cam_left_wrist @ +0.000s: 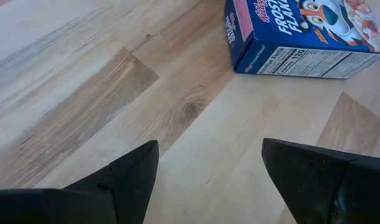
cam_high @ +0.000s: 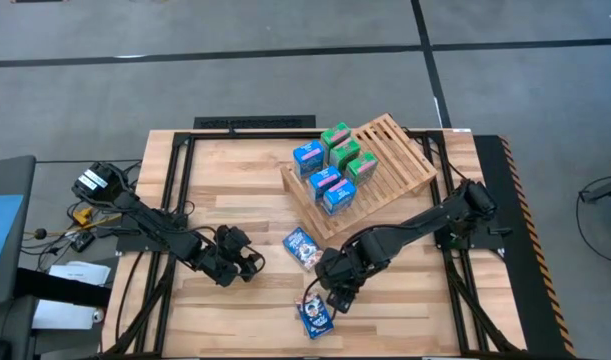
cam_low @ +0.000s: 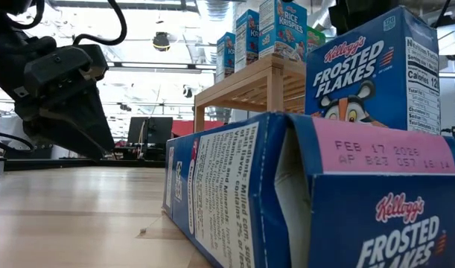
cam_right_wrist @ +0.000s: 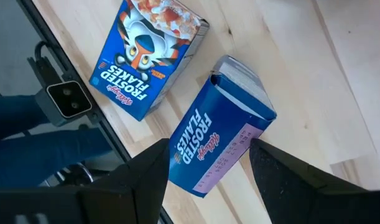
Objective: Stack cereal on shelf
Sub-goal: Put the middle blue cereal box on the shelf
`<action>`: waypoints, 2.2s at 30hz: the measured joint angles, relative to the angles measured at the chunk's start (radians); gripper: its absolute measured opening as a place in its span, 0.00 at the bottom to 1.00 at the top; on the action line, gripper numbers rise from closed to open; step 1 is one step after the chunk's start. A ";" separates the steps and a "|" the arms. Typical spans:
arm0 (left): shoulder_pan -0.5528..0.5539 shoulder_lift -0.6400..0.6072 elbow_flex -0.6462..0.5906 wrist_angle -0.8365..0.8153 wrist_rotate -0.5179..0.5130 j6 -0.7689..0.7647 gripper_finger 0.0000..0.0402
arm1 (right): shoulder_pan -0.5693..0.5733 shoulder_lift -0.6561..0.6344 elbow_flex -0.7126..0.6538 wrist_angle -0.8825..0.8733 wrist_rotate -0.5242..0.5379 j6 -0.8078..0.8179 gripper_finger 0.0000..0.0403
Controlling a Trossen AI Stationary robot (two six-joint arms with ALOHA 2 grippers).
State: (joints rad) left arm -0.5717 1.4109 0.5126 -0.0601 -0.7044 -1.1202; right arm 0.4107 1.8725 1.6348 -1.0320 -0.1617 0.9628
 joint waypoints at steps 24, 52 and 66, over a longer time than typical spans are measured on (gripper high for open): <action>0.000 0.000 0.000 0.007 0.010 -0.002 0.69 | -0.022 -0.005 0.000 -0.057 -0.166 0.047 0.66; 0.000 0.000 0.000 0.010 -0.016 -0.028 0.69 | -0.030 -0.009 0.075 -0.081 -0.125 -0.028 0.66; 0.000 0.000 0.000 0.010 -0.011 -0.027 0.69 | -0.066 -0.002 0.075 -0.077 -0.191 -0.056 0.66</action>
State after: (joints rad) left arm -0.5716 1.4110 0.5126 -0.0502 -0.7151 -1.1477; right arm 0.3442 1.8706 1.7100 -1.1087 -0.3529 0.9066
